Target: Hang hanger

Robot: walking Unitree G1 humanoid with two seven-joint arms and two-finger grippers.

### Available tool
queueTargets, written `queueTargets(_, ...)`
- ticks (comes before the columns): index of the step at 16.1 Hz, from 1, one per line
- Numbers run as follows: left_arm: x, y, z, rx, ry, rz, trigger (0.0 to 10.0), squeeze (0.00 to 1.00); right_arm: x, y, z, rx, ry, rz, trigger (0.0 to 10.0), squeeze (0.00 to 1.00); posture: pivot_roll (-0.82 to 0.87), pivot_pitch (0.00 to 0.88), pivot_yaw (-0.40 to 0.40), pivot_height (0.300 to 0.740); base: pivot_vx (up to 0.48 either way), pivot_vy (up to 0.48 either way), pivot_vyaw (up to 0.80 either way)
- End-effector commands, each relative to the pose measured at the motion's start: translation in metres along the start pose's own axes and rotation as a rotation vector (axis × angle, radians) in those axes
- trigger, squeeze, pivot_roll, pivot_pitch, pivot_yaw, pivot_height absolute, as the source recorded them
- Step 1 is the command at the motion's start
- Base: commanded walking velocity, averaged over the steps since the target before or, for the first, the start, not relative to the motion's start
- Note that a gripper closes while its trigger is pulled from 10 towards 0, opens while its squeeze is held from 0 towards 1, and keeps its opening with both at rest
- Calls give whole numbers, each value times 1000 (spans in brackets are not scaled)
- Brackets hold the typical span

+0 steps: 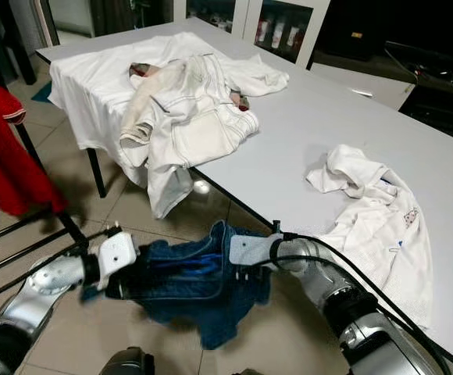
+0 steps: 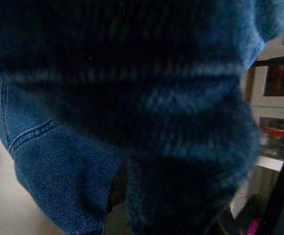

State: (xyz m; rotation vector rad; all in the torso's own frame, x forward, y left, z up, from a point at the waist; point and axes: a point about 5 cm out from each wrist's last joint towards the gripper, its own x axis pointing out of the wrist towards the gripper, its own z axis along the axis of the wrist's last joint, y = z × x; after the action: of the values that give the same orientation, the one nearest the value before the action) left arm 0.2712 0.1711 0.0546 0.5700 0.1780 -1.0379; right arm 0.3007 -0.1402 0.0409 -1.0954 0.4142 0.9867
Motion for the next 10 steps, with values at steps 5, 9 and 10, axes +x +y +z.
queueTargets(5, 14, -1, 7, 43, -5, -15, 0, 0, -6, -3, 19, 161, -129, 11, 0, 0, 169, 22, -101, 710, 0, 0, 0)
queueTargets(9, 32, 9, 30, 67, -89, 37, 0, 0, -3, -3, 35, 219, -190, 25, 0, 0, 175, 11, -96, 710, 0, 0, 0)
queueTargets(10, 35, 11, 32, 80, -91, 48, 0, 0, -2, -3, 40, 243, -210, 23, 0, 0, 174, 10, -94, 710, 0, 0, 0)
